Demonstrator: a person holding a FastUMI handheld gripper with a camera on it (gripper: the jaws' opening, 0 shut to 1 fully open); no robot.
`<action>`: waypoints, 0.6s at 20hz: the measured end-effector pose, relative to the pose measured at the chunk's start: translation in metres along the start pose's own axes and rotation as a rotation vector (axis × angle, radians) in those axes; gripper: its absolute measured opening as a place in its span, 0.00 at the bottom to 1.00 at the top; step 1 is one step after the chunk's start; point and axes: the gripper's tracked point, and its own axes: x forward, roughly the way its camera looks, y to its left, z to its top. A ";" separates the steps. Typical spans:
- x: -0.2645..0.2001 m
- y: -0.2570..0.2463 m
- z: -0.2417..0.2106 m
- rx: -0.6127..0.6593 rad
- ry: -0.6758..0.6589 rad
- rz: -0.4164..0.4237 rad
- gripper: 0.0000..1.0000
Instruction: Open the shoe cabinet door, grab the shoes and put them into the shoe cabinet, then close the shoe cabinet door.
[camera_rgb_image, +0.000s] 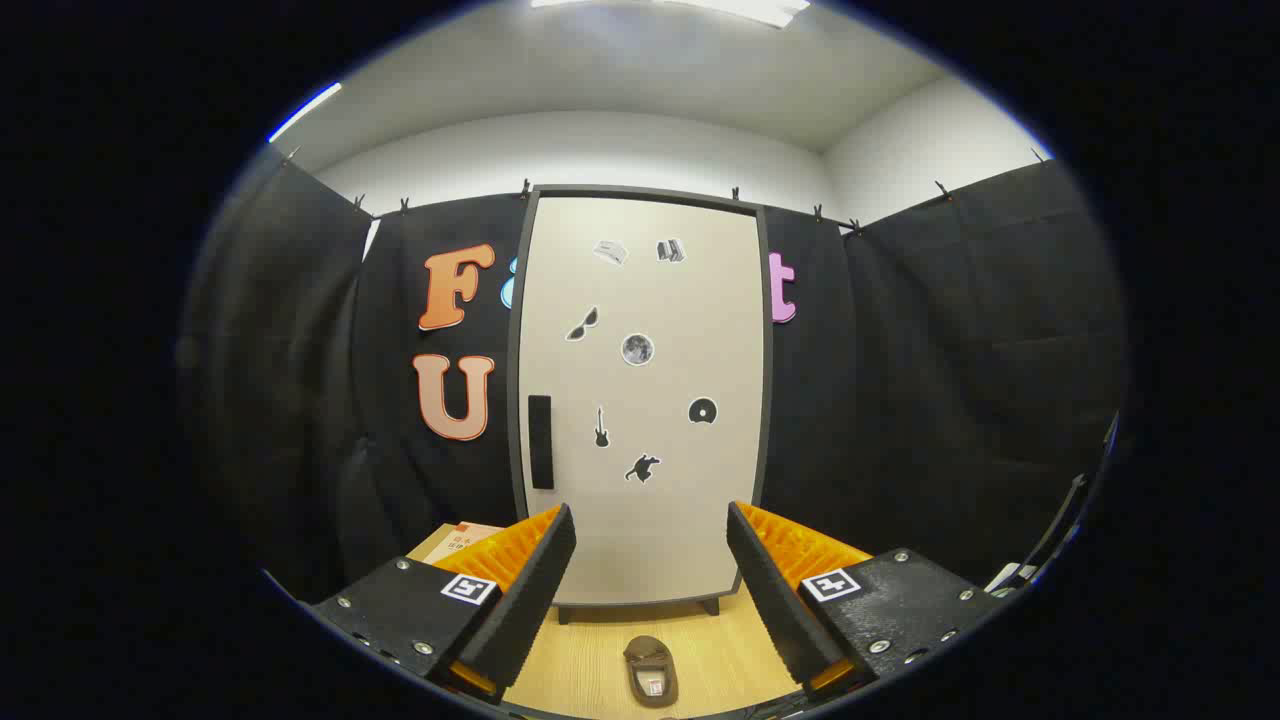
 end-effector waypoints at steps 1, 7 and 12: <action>0.001 -0.002 -0.003 0.001 0.008 0.000 0.95; 0.007 -0.003 -0.007 -0.024 0.017 0.003 0.95; 0.009 -0.007 -0.006 -0.009 0.005 0.002 0.96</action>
